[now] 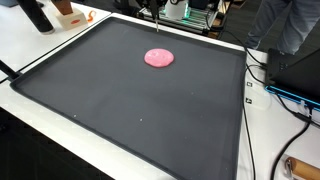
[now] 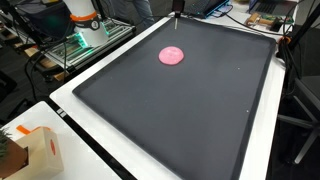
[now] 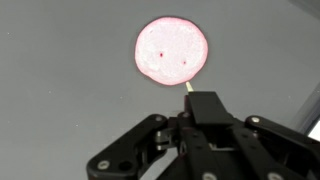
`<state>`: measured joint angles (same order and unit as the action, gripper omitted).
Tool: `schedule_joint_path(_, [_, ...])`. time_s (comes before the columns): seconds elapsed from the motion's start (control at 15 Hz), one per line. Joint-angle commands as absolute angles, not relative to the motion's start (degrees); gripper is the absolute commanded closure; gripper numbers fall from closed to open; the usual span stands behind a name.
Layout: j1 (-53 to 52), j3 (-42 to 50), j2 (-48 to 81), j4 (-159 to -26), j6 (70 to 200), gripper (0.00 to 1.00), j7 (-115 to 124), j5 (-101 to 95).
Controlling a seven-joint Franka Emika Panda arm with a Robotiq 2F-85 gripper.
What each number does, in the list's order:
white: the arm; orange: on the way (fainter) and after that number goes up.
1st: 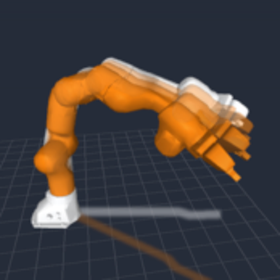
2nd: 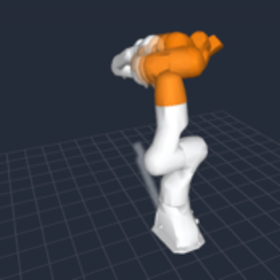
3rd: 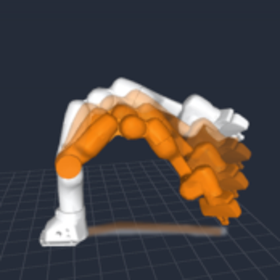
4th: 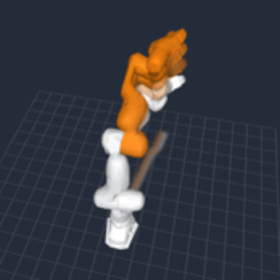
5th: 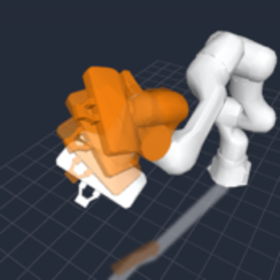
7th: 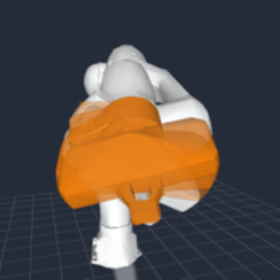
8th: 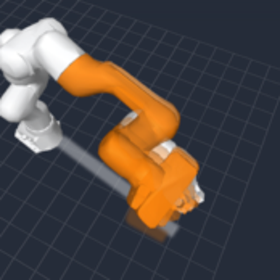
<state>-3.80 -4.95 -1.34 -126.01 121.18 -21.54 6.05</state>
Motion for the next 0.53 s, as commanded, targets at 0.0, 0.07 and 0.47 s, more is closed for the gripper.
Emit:
schedule_joint_path(0.0, [-4.1, -4.6, -1.3, -125.9, 121.0, 0.88, -21.5, 6.0])
schedule_joint_path(0.07, [-4.1, -4.6, -1.3, -125.9, 121.0, 0.88, -21.5, 6.0])
schedule_joint_path(0.47, [-4.9, -5.6, -0.5, -123.6, 119.5, 0.97, -19.7, 2.8])
